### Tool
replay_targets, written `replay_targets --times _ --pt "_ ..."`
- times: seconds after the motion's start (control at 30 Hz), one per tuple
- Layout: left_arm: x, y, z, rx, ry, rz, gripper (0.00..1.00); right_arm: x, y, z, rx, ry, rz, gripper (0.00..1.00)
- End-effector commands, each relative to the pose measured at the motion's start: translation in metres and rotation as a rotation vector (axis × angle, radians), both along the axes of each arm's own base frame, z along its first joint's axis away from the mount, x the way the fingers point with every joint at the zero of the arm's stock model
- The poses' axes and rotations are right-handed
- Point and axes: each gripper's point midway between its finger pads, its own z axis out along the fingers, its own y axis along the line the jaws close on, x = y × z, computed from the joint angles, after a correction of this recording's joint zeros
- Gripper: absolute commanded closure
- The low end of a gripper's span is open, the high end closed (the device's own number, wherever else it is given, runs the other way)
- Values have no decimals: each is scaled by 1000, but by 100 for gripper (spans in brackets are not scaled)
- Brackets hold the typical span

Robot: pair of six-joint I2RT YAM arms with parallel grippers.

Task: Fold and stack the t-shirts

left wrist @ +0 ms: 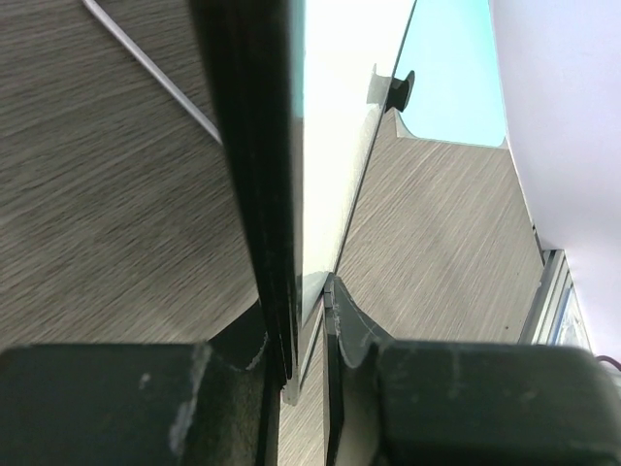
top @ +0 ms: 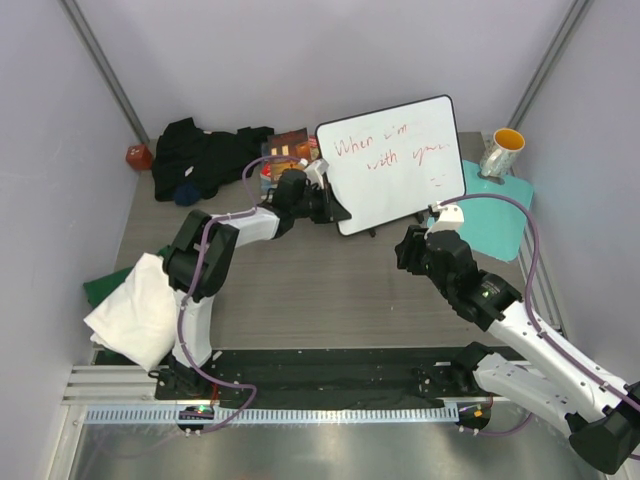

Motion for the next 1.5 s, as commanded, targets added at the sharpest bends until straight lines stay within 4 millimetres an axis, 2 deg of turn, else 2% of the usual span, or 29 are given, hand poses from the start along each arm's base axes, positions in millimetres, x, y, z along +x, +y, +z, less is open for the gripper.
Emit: replay_targets --times 0.0,0.13,0.33,0.53,0.87,0.97,1.07,1.2,1.23,1.3,1.33,1.47 --pt "-10 80 -82 391 147 126 100 5 -1 5 -8 -25 -13 46" --pt "2 94 -70 463 118 147 100 4 1 0 -8 -14 -8 46" --pt "17 103 -59 478 95 176 100 5 0 -1 -11 -16 -5 46" --pt "23 103 -42 476 67 170 100 5 1 -8 -23 0 -4 46" --pt "38 107 5 478 -32 193 100 5 5 -17 -13 17 2 46" --pt "47 111 9 494 -52 208 100 5 6 -19 -9 22 6 46" --pt "52 111 0 507 -29 202 100 5 6 -19 -2 20 7 46" --pt "48 108 -21 505 18 192 100 4 5 -20 -3 19 4 46" --pt "42 110 -33 515 38 190 100 3 5 -20 -3 17 3 46" --pt "40 110 -42 503 51 203 100 3 5 -20 -1 16 2 46" --pt "31 113 -55 512 80 202 100 4 5 -19 -1 15 3 46" --pt "15 113 -76 506 127 204 100 4 6 -20 -1 15 6 46"
